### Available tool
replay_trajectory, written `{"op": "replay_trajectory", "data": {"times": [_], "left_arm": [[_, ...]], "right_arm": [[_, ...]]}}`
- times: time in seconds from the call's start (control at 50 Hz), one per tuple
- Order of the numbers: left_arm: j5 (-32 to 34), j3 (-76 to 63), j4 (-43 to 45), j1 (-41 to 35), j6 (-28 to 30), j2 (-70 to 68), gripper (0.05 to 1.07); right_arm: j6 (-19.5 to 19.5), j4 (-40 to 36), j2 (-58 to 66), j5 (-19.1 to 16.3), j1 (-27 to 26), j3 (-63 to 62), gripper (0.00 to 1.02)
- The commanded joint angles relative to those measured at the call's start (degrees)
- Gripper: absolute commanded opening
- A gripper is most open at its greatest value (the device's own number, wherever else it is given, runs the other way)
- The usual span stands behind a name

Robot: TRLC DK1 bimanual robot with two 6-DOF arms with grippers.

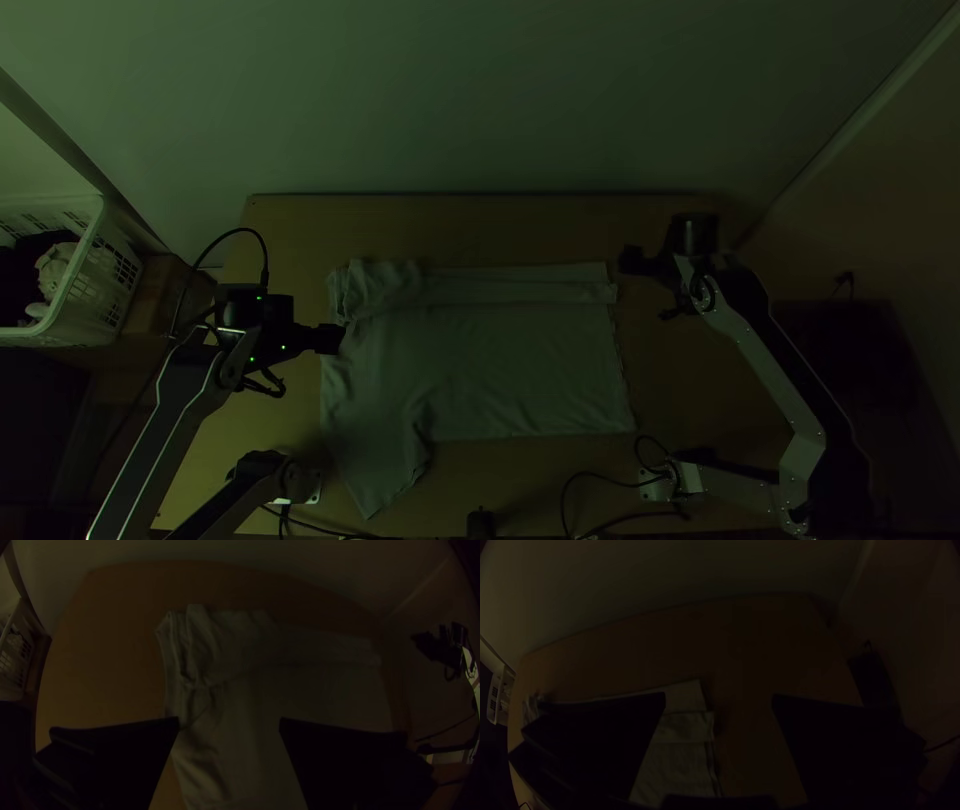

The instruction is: Fold the t-shirt

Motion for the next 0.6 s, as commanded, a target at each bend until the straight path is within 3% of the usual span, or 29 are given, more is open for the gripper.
{"op": "replay_trajectory", "data": {"times": [0.0, 0.24, 0.58], "left_arm": [[0.5, 1.3, -6.7, -2.5, 2.5, -2.6, 1.02], [-2.3, 0.9, -20.3, -15.6, 3.7, -5.0, 1.02], [-3.5, -4.8, -25.1, -24.6, 4.5, -3.3, 1.01]], "right_arm": [[1.9, -1.6, -2.0, -0.2, -0.5, -1.2, 0.98], [1.9, -3.2, -2.7, -1.9, -0.5, -1.6, 0.98], [2.5, -4.1, -2.6, -2.8, -0.8, -2.0, 0.98]]}}
